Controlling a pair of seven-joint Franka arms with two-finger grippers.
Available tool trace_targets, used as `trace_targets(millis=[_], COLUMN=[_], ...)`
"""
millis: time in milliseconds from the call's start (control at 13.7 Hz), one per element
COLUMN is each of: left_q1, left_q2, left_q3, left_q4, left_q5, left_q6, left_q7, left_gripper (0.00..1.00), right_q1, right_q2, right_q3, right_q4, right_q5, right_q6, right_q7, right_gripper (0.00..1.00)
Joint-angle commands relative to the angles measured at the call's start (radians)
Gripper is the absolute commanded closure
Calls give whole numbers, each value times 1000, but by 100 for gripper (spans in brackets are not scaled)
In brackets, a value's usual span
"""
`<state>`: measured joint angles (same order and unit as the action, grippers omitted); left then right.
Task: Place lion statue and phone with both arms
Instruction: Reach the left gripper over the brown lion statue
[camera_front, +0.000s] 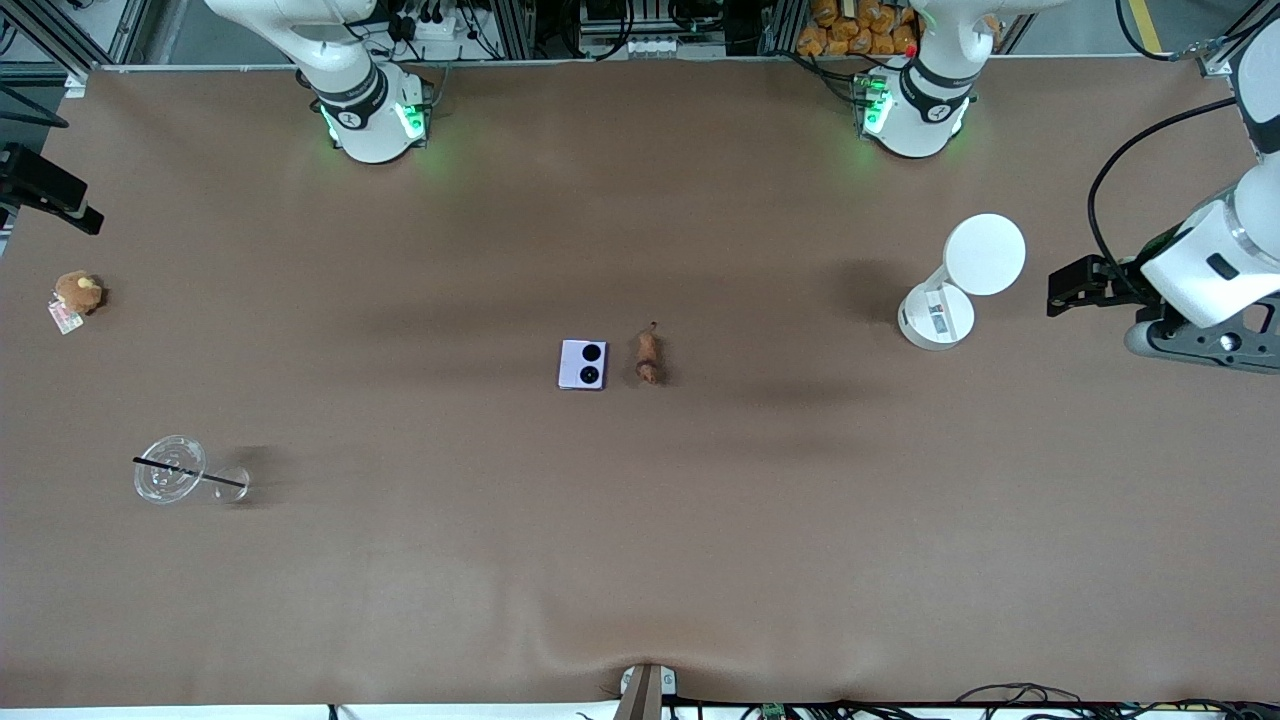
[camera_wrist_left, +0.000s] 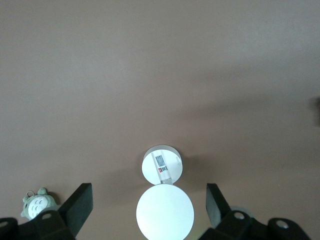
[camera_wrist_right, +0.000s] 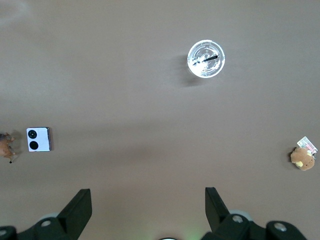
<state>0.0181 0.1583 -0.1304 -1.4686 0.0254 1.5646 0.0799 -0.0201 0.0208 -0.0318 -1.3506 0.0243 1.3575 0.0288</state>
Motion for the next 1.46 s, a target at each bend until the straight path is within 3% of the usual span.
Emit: trace_targets(millis=[0,439,732,1244,1390], left_q1=[-45,-282,-443,-593,-627], left_q2=[21,151,259,414,463], left_q3=[-5,-6,0,2,2], left_q4=[16,68,114,142,140], left_q5=[21,16,17,16,16], left_q6=[-21,11,101,287,333], left_q7=[-9,-371,-630,-811,-900], left_gripper=[0,0,0,0,0], right_q1=[8,-1,5,12,67], right_q2=[-1,5,5,5,7], right_q3=[-7,-10,-10,-5,-5], right_q4=[10,11,11,11,5], right_q5=[6,0,0,11,28], right_q6=[-11,0,0,-8,-14], right_q7=[0,2,2,6,10], right_gripper=[0,0,0,0,0])
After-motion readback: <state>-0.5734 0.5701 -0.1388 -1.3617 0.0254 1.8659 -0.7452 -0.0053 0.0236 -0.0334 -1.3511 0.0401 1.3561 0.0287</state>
